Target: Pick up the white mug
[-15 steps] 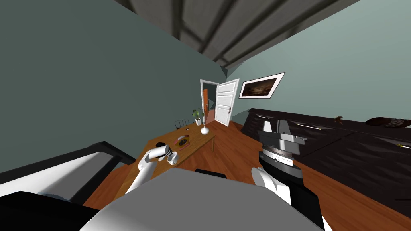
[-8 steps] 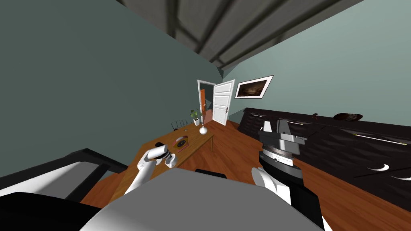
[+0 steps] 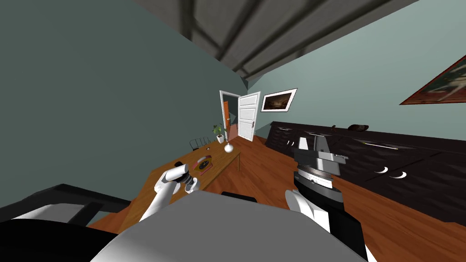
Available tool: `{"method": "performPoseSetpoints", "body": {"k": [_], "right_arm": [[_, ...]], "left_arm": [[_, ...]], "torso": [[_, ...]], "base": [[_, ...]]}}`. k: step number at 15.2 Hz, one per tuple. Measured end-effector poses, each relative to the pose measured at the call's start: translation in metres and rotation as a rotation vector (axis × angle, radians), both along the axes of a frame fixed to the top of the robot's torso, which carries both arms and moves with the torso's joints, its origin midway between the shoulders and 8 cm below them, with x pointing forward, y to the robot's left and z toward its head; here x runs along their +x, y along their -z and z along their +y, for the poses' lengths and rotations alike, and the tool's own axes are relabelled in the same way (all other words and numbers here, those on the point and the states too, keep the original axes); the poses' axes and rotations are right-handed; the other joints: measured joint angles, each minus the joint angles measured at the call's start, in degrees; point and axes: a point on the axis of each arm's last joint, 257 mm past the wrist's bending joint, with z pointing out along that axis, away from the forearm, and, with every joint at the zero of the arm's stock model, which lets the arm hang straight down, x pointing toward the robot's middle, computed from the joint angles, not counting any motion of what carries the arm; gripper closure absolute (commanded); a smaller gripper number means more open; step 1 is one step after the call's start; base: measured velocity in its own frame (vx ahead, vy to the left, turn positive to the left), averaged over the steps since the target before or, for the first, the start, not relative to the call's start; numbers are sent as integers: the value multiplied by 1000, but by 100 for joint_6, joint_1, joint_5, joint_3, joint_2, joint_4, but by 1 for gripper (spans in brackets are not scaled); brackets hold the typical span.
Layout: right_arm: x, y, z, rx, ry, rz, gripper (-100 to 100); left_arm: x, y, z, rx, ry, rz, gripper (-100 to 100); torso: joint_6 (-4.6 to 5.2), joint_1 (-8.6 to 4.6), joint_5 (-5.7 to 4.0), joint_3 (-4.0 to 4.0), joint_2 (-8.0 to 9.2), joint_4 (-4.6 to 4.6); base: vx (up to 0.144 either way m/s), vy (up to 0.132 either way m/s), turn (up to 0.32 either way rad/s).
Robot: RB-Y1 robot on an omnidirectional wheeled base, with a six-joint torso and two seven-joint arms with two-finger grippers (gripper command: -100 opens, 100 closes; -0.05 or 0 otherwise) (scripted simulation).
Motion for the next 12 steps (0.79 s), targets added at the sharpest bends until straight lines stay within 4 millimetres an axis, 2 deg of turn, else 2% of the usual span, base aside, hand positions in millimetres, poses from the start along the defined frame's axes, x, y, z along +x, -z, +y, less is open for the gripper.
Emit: {"method": "performPoseSetpoints", "body": {"k": [9,12], "right_arm": [[0,0,0,0,0,0,0],[0,0,0,0,0,0,0]], "left_arm": [[-36,9,-21,-153,-140,123,-100],[-46,11,-27,-192,-174,155,-100]], "torso": [[0,3,1,0,-1,0],[-3,0,1,-1,-2,-1]], "base": [[-26,58,-150],[-19,40,-66]]}}
